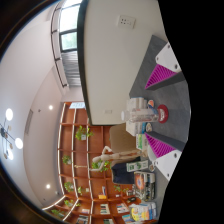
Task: Pour water
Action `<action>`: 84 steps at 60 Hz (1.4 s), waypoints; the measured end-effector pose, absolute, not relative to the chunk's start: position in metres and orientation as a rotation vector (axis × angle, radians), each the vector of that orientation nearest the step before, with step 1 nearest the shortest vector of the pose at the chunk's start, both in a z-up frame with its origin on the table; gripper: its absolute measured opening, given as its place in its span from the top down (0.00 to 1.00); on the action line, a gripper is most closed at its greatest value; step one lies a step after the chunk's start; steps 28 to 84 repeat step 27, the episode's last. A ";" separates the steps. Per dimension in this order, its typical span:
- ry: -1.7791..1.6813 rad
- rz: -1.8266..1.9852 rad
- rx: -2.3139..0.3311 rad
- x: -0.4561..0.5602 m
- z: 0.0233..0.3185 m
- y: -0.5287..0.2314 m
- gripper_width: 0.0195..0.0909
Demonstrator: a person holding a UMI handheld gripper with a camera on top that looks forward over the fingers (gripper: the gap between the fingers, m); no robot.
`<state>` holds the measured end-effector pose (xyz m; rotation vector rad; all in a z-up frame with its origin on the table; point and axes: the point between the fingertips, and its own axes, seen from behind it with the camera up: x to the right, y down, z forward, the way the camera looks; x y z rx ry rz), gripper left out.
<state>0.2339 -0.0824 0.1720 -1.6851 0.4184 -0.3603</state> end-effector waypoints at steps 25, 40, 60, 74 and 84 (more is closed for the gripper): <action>0.350 -0.288 -1.654 0.218 0.201 -0.107 0.05; 0.346 -0.294 -1.660 0.219 0.199 -0.107 0.05; 0.346 -0.294 -1.660 0.219 0.199 -0.107 0.05; 0.346 -0.294 -1.660 0.219 0.199 -0.107 0.05; 0.346 -0.294 -1.660 0.219 0.199 -0.107 0.05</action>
